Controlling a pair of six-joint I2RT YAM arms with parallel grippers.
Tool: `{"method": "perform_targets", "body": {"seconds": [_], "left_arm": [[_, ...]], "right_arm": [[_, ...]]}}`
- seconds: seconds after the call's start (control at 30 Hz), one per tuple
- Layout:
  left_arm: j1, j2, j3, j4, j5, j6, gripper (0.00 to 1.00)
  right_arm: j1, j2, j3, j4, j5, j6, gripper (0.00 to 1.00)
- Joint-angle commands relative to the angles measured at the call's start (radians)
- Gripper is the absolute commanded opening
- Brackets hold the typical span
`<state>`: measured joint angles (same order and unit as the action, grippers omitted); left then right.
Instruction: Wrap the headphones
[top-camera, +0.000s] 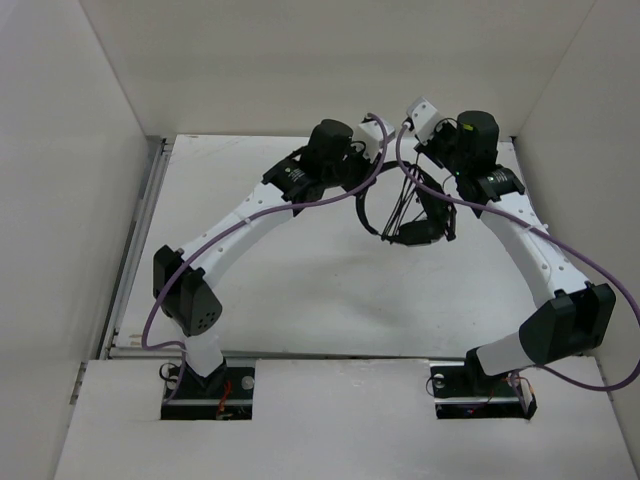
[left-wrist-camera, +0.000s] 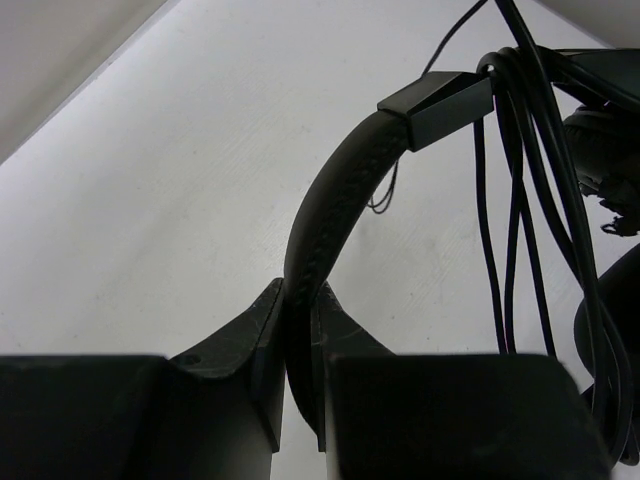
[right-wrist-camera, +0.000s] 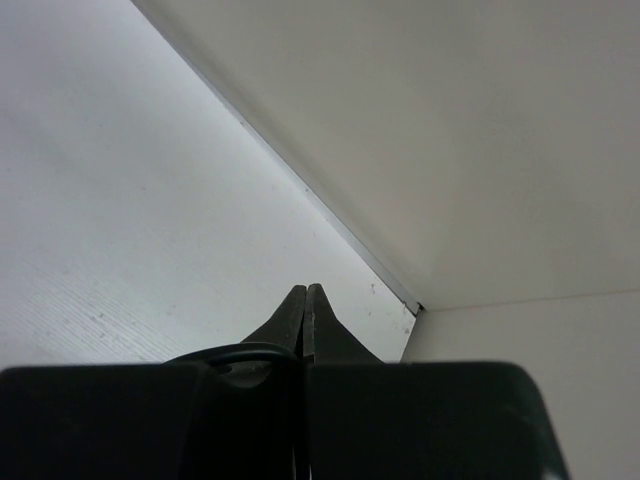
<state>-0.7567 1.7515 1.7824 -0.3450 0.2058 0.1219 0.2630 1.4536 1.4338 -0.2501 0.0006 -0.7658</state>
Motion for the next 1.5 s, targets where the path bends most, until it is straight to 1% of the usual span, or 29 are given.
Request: {"method": "perform_targets", "body": {"seconds": [0.0, 0.13, 0.27, 0.37, 0.43, 0.57, 0.63, 0.7, 0.8, 0.87, 1.0, 1.07, 1.13, 1.47], "left_arm": [[-0.04, -0.04, 0.034, -0.043, 0.119, 0.009, 0.0], [-0.045, -0.047, 0.057, -0.043, 0.129, 0.007, 0.0], [-0.051, -0.055, 0.098, -0.048, 0.144, 0.001, 0.0], [-0.045, -0.055, 0.138, -0.049, 0.158, -0.005, 0.0], [-0.042, -0.052, 0.179, -0.057, 0.173, -0.01, 0.0], [-0.051, -0.035, 0.271, -0.075, 0.208, -0.031, 0.0], [-0.062, -0.024, 0.316, -0.084, 0.225, -0.044, 0.0], [-0.077, -0.011, 0.36, -0.089, 0.237, -0.056, 0.0], [-0.091, 0.011, 0.414, -0.091, 0.256, -0.079, 0.01], [-0.094, 0.029, 0.454, -0.089, 0.28, -0.106, 0.01], [-0.089, 0.062, 0.521, -0.074, 0.306, -0.146, 0.01], [-0.091, 0.077, 0.56, -0.066, 0.304, -0.149, 0.01], [-0.089, 0.092, 0.6, -0.065, 0.299, -0.149, 0.01], [-0.063, 0.115, 0.698, -0.043, 0.258, -0.134, 0.02]], "right_arm": [[-0.008, 0.002, 0.036, 0.063, 0.015, 0.023, 0.0], [-0.014, 0.004, 0.004, 0.063, -0.022, 0.049, 0.0], [-0.057, -0.002, -0.027, 0.052, -0.123, 0.156, 0.04], [-0.115, -0.002, -0.023, 0.02, -0.27, 0.278, 0.07], [-0.162, 0.001, -0.019, 0.0, -0.409, 0.373, 0.07], [-0.239, 0.011, -0.032, 0.024, -0.667, 0.557, 0.08], [-0.27, 0.019, -0.045, 0.069, -0.793, 0.669, 0.1], [-0.288, 0.024, -0.075, 0.151, -0.91, 0.804, 0.11], [-0.291, 0.025, -0.139, 0.326, -1.016, 0.998, 0.12], [-0.287, 0.024, -0.211, 0.508, -1.048, 1.165, 0.14], [-0.25, 0.042, -0.352, 0.887, -1.051, 1.468, 0.21], [-0.232, 0.059, -0.392, 1.026, -1.044, 1.569, 0.24], [-0.21, 0.083, -0.409, 1.116, -1.042, 1.64, 0.26], [-0.147, 0.106, -0.458, 1.109, -1.05, 1.629, 0.32]]}}
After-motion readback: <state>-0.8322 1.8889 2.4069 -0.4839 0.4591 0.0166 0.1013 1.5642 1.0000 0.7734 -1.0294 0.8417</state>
